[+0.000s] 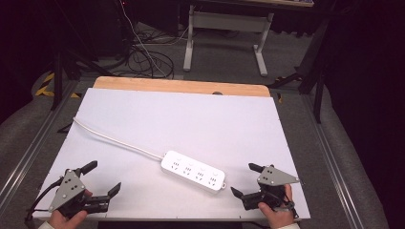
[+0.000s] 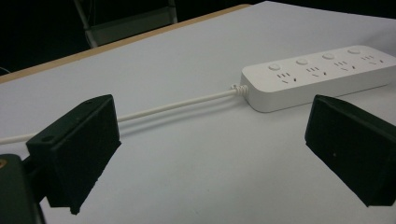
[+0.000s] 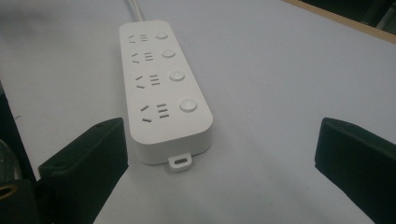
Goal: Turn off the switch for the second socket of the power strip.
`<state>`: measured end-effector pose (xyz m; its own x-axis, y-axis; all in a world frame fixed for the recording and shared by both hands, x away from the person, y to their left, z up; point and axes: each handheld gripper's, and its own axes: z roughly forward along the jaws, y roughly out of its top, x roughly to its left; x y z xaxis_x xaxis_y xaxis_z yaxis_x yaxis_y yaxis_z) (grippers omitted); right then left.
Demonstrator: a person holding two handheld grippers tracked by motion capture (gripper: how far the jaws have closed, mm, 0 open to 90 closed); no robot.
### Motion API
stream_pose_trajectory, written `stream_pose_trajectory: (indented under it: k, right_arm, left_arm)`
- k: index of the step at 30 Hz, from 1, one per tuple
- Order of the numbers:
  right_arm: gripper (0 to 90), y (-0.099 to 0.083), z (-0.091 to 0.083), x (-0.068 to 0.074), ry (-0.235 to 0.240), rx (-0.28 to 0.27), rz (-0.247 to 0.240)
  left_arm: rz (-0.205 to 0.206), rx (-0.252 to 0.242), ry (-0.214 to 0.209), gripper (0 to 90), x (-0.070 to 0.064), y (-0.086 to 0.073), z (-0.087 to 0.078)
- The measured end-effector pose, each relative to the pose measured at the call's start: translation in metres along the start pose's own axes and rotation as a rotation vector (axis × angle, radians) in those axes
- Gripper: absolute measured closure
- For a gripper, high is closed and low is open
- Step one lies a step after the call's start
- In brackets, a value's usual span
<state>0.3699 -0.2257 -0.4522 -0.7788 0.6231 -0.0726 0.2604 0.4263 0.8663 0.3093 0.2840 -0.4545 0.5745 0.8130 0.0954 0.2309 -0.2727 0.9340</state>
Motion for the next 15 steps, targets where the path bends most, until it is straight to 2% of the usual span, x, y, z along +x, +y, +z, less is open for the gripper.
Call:
stream_pose_trajectory:
  k: [10, 14, 15]
  right_arm:
    - [3.6, 0.0005, -0.0008, 0.0009, -0.001, -0.005, -0.008]
    - [3.9, 0.0005, -0.0012, 0.0006, -0.001, -0.011, -0.006]
    - [3.9, 0.0005, -0.0012, 0.0006, -0.001, -0.011, -0.006]
  left_arm:
    - [0.032, 0.003, 0.01, 4.4, -0.0017, 0.0009, -0.0009]
    - [0.016, 0.004, 0.004, 4.4, -0.0007, 0.0018, -0.002]
    - [0.001, 0.004, -0.005, 4.4, -0.0008, 0.0018, -0.0024]
